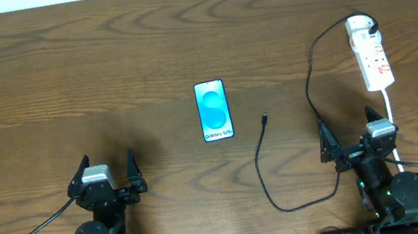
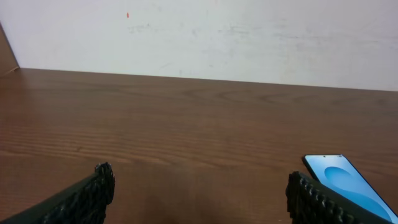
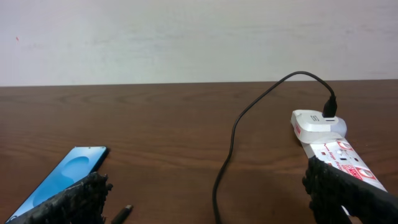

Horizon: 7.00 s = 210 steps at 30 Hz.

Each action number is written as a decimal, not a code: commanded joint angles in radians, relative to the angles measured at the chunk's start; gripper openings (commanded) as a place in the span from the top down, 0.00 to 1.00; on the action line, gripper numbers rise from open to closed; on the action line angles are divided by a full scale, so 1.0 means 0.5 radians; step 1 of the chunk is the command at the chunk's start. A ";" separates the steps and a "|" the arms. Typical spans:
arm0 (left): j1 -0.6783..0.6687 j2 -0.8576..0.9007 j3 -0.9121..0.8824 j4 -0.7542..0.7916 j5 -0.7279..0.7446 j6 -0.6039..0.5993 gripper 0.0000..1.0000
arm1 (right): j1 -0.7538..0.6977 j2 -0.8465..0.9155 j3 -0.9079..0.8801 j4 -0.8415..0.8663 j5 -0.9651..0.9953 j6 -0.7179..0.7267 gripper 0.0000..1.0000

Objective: Plug charger to phone and switch on socket

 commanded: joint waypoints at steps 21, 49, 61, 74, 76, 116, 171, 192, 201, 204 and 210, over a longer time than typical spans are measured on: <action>0.009 -0.014 -0.029 -0.076 -0.009 0.020 0.10 | 0.020 0.005 -0.003 -0.008 0.016 -0.022 0.01; 0.009 -0.014 -0.029 -0.076 -0.010 0.020 0.10 | 0.020 0.005 -0.003 -0.008 0.016 -0.022 0.01; 0.008 -0.014 -0.029 -0.076 -0.010 0.020 0.09 | 0.020 0.005 -0.003 -0.008 0.016 -0.022 0.01; 0.009 -0.014 -0.029 -0.076 -0.010 0.020 0.10 | 0.020 0.005 -0.003 -0.008 0.021 -0.022 0.01; 0.009 -0.014 -0.029 -0.076 -0.009 0.020 0.10 | 0.020 0.005 -0.003 0.034 -0.005 0.027 0.01; 0.009 -0.014 -0.029 -0.076 -0.009 0.020 0.10 | 0.020 0.038 0.000 -0.011 -0.027 0.863 0.01; 0.008 1.723 1.926 -1.337 0.833 0.144 0.10 | 0.020 0.046 -0.002 -0.030 0.242 -0.299 0.01; -0.600 2.828 3.032 -2.127 0.312 -0.470 0.10 | 0.020 0.046 -0.002 -0.030 0.241 -0.299 0.01; -0.879 3.859 4.215 -2.987 -0.024 -0.545 0.09 | 0.020 0.046 -0.002 -0.030 0.242 -0.299 0.01; -0.952 4.039 4.265 -2.852 0.013 -0.545 0.09 | 0.020 0.046 -0.002 -0.030 0.242 -0.299 0.01; -1.019 4.266 4.265 -2.617 0.018 -0.579 0.09 | 0.020 0.046 -0.002 -0.030 0.242 -0.299 0.01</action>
